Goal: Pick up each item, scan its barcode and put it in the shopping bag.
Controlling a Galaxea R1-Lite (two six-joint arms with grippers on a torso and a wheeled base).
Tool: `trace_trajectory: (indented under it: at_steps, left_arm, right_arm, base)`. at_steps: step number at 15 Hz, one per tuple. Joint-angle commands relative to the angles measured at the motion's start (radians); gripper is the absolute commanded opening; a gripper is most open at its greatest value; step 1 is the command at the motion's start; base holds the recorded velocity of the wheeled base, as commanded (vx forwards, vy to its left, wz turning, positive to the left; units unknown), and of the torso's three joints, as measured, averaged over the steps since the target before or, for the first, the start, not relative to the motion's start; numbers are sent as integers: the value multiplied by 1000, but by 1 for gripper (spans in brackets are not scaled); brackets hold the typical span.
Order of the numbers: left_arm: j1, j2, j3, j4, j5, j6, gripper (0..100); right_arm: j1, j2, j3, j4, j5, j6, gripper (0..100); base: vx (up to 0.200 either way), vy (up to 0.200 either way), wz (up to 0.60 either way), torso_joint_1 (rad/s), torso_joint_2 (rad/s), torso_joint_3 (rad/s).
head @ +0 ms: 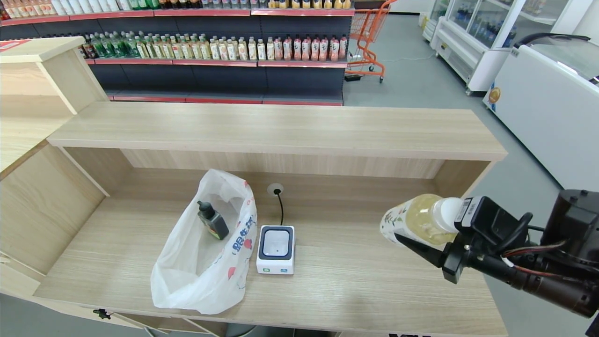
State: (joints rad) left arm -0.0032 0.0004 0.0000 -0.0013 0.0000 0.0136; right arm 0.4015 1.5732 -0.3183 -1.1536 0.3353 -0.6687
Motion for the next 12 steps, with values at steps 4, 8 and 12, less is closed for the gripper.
trace_trajectory:
  at_steps: [4,8,12]
  left_arm:
    - [0,0,0,0,0,0,100]
    - [0,0,0,0,0,2,100]
    - [0,0,0,0,0,-3,100]
  right_arm:
    - [-7,169,45,-268,54,-98,0]
    - [5,218,35,-317,88,-137,0]
    - [17,268,-1,-317,106,-164,0]
  base:
    - [0,0,0,0,0,0]
    - [0,0,0,0,0,0]
    - [0,50,0,-1,2,2]
